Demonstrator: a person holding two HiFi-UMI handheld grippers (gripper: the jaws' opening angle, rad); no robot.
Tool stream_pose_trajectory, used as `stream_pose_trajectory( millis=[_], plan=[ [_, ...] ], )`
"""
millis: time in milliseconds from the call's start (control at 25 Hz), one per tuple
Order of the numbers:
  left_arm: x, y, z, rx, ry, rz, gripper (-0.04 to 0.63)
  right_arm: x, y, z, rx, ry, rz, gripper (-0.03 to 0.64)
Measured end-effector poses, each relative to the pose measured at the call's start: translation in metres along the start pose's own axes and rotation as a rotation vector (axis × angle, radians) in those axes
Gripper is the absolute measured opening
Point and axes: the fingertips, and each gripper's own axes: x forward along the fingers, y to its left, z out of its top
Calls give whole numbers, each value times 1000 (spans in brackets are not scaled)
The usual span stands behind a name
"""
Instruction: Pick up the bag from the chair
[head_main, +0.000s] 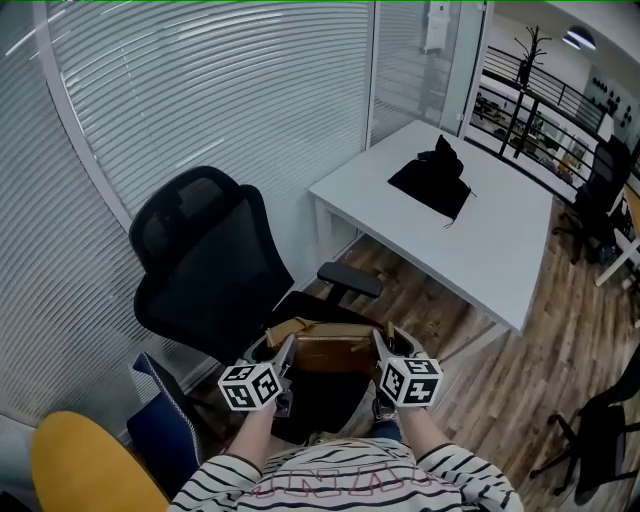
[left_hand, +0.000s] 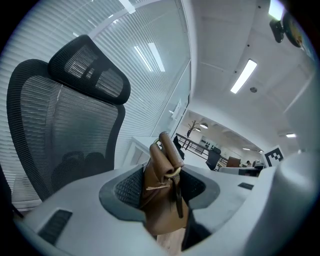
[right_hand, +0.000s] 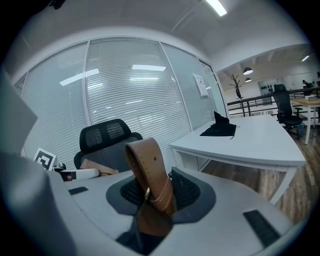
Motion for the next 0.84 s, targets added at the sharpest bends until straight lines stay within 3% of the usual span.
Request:
stream_pose_trajectory(
  millis=[840],
  plan=[
    [-7,4,-8,1,17,17,216,-2,3,-11,-2,11,7,138]
  ],
)
